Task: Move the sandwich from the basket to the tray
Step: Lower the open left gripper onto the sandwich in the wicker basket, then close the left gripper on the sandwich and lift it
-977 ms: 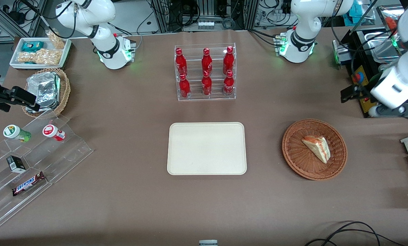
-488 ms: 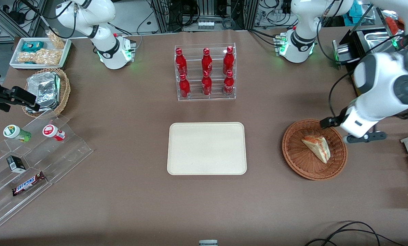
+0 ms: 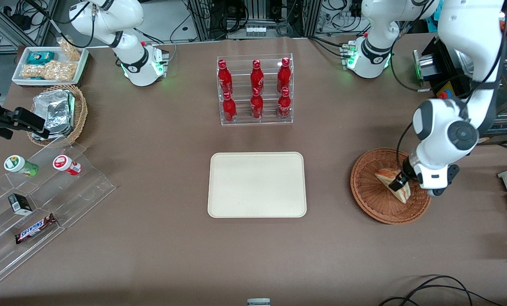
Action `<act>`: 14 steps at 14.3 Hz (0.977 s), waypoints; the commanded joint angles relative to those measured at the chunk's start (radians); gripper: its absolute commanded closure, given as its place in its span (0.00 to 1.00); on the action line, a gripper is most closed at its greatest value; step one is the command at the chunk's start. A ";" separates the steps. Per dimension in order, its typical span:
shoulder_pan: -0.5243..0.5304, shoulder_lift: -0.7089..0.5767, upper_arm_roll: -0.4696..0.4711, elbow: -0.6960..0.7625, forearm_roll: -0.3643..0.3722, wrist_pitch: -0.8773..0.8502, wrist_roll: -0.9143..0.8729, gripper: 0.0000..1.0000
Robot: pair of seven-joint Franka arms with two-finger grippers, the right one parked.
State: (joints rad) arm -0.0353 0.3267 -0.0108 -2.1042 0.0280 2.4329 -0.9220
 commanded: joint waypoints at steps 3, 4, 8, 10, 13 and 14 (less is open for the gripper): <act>-0.003 0.032 0.006 0.016 0.015 -0.027 -0.055 0.97; -0.005 0.013 0.006 0.027 0.017 -0.093 -0.052 0.99; -0.055 -0.026 -0.014 0.234 0.073 -0.462 -0.049 1.00; -0.098 -0.021 -0.040 0.273 0.063 -0.488 0.026 1.00; -0.114 0.044 -0.168 0.360 0.064 -0.443 0.271 0.99; -0.114 0.087 -0.217 0.404 0.064 -0.439 0.275 1.00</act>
State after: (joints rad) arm -0.1465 0.3208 -0.1564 -1.7996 0.0804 1.9889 -0.7172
